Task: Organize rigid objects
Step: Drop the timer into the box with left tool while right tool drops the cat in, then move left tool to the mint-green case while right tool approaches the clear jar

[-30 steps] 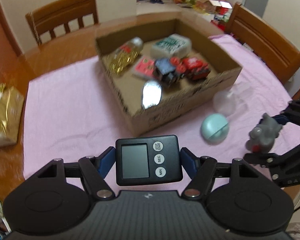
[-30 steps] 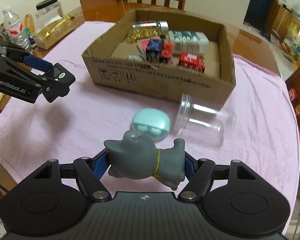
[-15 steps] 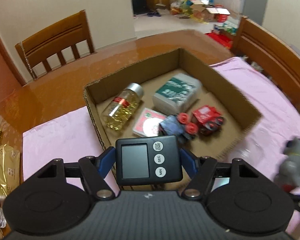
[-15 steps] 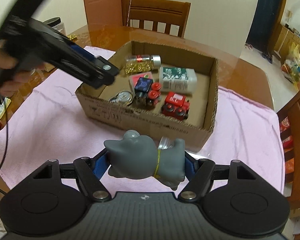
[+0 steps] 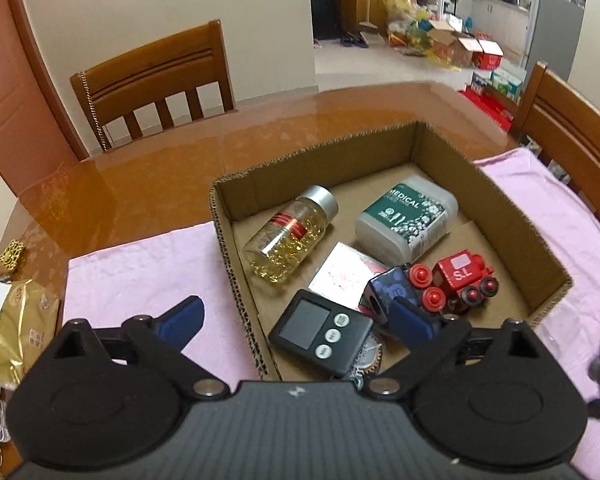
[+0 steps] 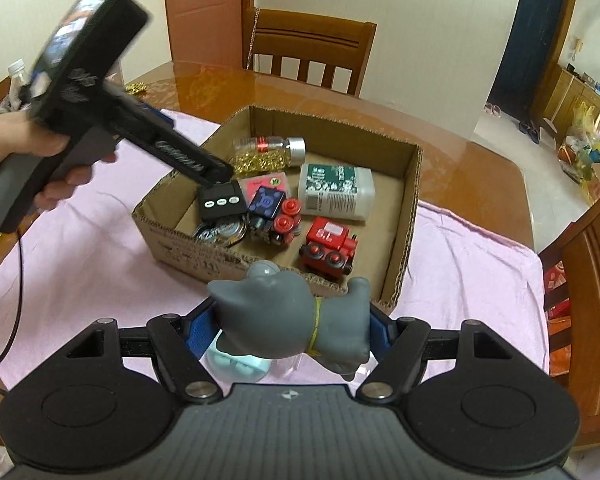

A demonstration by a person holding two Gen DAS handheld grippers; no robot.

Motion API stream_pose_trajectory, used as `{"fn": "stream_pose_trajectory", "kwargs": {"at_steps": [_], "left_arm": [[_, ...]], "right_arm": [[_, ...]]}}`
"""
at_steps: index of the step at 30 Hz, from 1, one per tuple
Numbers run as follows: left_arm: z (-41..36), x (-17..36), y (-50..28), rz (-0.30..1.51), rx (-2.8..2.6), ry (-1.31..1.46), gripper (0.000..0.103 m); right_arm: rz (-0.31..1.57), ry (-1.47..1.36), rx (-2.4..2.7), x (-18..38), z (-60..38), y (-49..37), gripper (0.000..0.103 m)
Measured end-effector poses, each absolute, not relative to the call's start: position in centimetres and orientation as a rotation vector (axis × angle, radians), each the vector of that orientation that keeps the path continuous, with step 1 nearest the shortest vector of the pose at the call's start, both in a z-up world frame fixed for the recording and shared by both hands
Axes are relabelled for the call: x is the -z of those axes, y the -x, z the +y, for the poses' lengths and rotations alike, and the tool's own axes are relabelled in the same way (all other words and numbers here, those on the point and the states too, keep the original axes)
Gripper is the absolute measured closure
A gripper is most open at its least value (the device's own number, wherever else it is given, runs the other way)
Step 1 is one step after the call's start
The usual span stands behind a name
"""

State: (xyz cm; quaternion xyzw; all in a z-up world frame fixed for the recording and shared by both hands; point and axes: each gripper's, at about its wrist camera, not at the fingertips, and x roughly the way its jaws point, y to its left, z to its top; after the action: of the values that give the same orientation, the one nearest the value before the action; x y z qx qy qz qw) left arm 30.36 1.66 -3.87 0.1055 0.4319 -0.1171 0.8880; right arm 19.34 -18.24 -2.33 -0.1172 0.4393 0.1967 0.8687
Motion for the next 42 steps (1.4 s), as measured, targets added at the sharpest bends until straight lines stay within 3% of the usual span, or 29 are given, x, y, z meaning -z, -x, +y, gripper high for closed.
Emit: {"fn": "stream_pose_trajectory", "kwargs": {"at_steps": [14, 31, 32, 35, 42], "left_arm": [[5.5, 1.1, -23.5, 0.876, 0.146, -0.127, 0.003], [9.5, 0.5, -20.7, 0.875, 0.083, -0.054, 0.003], [9.6, 0.5, -20.6, 0.875, 0.084, -0.051, 0.003], [9.7, 0.6, -20.4, 0.878, 0.084, -0.049, 0.003], [10.1, 0.7, -19.9, 0.880, 0.096, -0.049, 0.003]], "right_arm": [[0.894, 0.211, -0.418, 1.2, -15.8, -24.8, 0.026], [0.971, 0.196, -0.398, 4.3, -9.3, -28.4, 0.025], [0.977, 0.198, -0.391, 4.4, -9.3, -28.4, 0.024], [0.986, 0.197, -0.378, 4.7, -9.2, -28.3, 0.000], [0.959, 0.197, -0.374, 3.8, -9.0, -27.5, 0.000]]}}
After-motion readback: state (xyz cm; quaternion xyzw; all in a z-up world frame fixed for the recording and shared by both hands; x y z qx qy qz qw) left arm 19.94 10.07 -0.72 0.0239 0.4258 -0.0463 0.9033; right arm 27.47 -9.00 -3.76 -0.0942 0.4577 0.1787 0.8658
